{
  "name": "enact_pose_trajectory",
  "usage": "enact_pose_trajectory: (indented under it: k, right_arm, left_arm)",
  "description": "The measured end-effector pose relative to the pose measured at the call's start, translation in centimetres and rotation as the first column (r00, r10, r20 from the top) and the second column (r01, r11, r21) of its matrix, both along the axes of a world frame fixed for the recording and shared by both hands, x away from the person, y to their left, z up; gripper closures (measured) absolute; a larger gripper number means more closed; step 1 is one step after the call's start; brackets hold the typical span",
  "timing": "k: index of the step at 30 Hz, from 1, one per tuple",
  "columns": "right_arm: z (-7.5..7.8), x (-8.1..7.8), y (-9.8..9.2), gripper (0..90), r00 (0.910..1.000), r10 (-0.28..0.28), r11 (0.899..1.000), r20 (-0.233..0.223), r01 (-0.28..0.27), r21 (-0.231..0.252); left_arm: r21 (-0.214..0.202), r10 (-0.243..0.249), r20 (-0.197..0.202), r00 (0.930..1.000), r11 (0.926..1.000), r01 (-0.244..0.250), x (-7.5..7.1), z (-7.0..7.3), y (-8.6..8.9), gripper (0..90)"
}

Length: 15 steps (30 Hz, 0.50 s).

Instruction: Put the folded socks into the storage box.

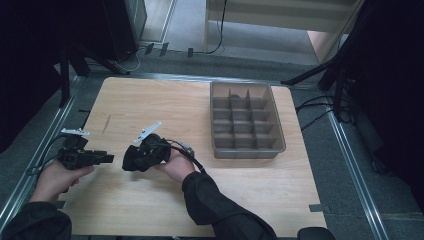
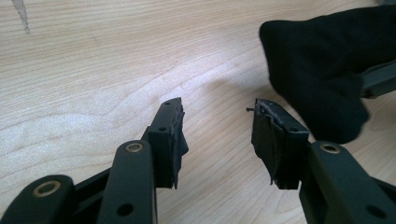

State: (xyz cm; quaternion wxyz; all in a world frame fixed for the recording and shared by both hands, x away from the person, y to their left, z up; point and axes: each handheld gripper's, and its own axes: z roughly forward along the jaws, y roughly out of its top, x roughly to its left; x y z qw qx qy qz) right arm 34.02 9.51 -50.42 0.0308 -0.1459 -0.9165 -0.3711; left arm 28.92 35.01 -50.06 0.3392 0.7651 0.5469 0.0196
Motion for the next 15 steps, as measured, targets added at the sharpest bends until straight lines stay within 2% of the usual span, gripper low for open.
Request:
enact_pose_trajectory:
  k: [7, 11, 15]
  right_arm:
    - [1.0, 0.2, -0.9, 67.2, 0.9999, 0.010, 1.000, -0.013, -0.010, 0.003]
    - [1.8, -0.2, -1.7, 67.2, 0.9995, 0.030, 0.999, 0.008, -0.030, 0.023]
    - [2.4, -0.2, -2.5, 67.1, 0.9997, 0.025, 0.999, -0.006, -0.025, 0.030]
  left_arm:
    - [0.001, -0.006, 0.007, 1.0000, 1.0000, 0.006, 0.0, 0.0, -0.1, 51.8]
    - [-0.016, -0.001, 0.005, 1.0000, 0.9999, 0.001, 0.0, 0.1, -0.2, 52.9]
    - [-0.017, -0.007, 0.005, 1.0000, 0.9998, 0.007, 0.1, 0.2, -0.6, 53.5]
